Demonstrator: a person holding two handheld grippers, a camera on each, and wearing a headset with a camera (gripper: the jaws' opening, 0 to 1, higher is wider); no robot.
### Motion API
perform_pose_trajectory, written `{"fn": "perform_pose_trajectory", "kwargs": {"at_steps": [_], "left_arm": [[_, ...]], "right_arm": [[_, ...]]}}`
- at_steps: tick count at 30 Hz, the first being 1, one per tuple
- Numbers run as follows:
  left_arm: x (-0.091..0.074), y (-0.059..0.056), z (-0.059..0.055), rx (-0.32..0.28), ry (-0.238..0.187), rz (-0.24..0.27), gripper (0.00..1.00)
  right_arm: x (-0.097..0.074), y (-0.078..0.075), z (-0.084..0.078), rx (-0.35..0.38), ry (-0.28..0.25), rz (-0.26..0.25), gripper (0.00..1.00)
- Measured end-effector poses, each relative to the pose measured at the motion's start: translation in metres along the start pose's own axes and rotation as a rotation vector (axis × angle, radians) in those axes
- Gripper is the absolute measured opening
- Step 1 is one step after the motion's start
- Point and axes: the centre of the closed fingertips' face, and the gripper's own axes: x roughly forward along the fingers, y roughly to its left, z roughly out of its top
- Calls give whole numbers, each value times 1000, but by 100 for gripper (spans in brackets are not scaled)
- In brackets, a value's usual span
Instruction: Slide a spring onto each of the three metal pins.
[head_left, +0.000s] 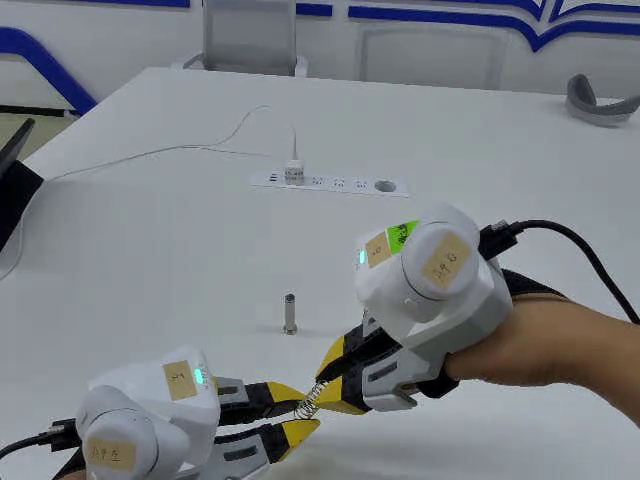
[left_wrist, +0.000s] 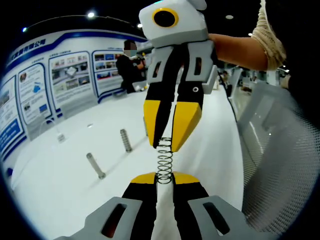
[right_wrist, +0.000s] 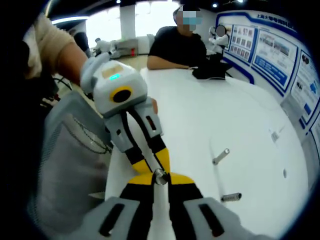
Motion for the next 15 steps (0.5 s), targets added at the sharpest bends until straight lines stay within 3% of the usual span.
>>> {"fn": "perform_pose_trajectory", "kwargs": {"at_steps": [9, 15], "left_arm": [[3, -1, 4, -13, -14, -3, 11], [3, 2, 6, -71, -32, 4, 10]], "right_arm": [[1, 0, 11, -12, -26, -4, 12], [2, 0, 14, -20, -41, -12, 12]]}}
